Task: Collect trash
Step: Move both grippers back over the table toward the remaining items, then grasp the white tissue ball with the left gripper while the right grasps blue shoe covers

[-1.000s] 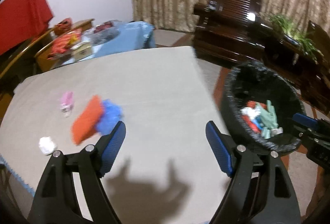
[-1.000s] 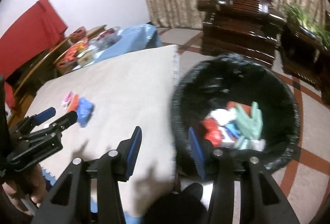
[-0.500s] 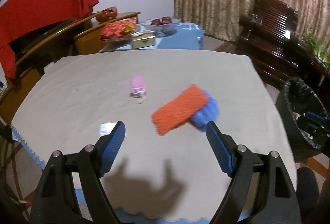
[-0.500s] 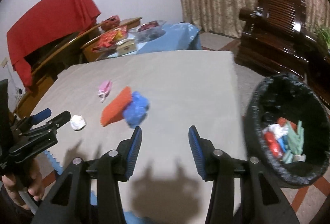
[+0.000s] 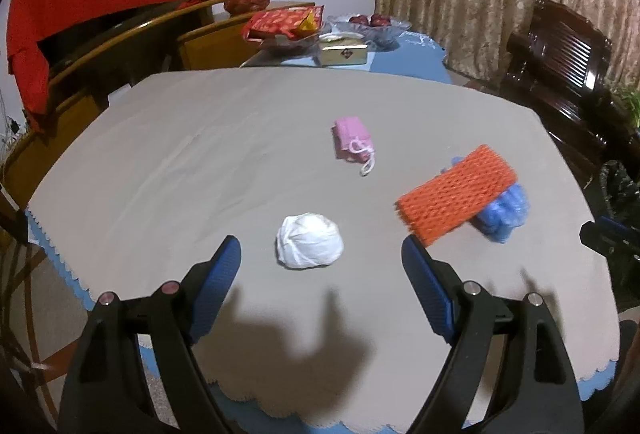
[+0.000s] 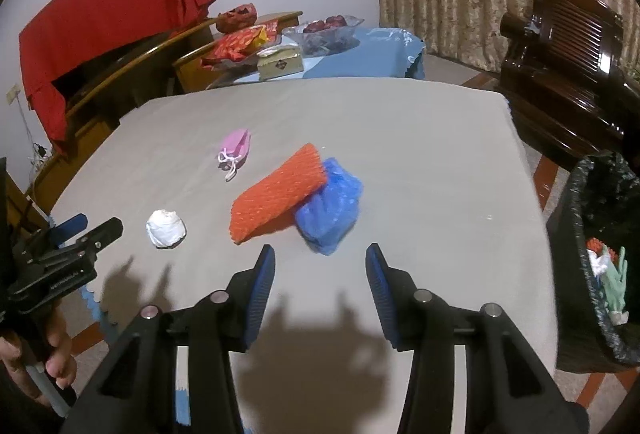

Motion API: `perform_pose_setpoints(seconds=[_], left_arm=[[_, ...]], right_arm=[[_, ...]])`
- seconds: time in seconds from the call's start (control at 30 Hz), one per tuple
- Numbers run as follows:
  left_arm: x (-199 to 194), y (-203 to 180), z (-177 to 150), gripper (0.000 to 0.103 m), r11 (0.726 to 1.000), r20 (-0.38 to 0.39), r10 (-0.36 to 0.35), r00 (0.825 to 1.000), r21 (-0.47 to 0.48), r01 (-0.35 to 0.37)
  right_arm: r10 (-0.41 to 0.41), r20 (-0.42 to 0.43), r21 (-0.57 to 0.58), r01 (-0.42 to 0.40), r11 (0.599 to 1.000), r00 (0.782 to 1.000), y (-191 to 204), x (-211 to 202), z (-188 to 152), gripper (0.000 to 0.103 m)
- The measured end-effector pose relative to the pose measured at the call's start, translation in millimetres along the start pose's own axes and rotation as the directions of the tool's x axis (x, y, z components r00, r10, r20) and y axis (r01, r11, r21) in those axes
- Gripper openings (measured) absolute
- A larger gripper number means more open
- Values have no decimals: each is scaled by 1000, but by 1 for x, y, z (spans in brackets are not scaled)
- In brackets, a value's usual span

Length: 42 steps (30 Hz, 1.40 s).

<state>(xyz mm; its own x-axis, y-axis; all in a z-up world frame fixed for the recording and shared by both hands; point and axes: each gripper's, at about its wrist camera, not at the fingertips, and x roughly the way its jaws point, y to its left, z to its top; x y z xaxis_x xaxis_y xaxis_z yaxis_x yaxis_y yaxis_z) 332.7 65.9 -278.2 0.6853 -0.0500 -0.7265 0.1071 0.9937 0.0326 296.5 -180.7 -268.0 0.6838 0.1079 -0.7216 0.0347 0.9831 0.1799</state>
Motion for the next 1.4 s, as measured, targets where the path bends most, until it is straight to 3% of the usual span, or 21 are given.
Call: perform_pose_setpoints(seconds=[0.77, 0.8, 0.93, 1.0, 1.3, 1.4], left_arm=[[120, 28, -7, 80, 997, -161, -51, 986, 53, 60], [122, 27, -6, 79, 996, -164, -55, 985, 56, 65], [128, 19, -6, 50, 992, -178, -94, 980, 71, 108], [127, 10, -4, 41, 989, -167, -97, 981, 92, 114], [112, -12, 3, 34, 986, -143, -126, 982, 90, 140], [100, -19, 7, 34, 985, -126, -138, 982, 83, 149]], right_arm=[[-90, -32, 66, 92, 994, 995, 15, 95, 6, 51], [-92, -33, 68, 95, 993, 995, 15, 98, 6, 51], [-99, -36, 72, 102, 992, 994, 11, 106, 7, 51], [-101, -38, 73, 104, 992, 994, 10, 109, 9, 51], [-68, -60, 64, 71, 995, 996, 5, 112, 9, 20], [-58, -58, 64, 61, 996, 997, 4, 108, 10, 2]])
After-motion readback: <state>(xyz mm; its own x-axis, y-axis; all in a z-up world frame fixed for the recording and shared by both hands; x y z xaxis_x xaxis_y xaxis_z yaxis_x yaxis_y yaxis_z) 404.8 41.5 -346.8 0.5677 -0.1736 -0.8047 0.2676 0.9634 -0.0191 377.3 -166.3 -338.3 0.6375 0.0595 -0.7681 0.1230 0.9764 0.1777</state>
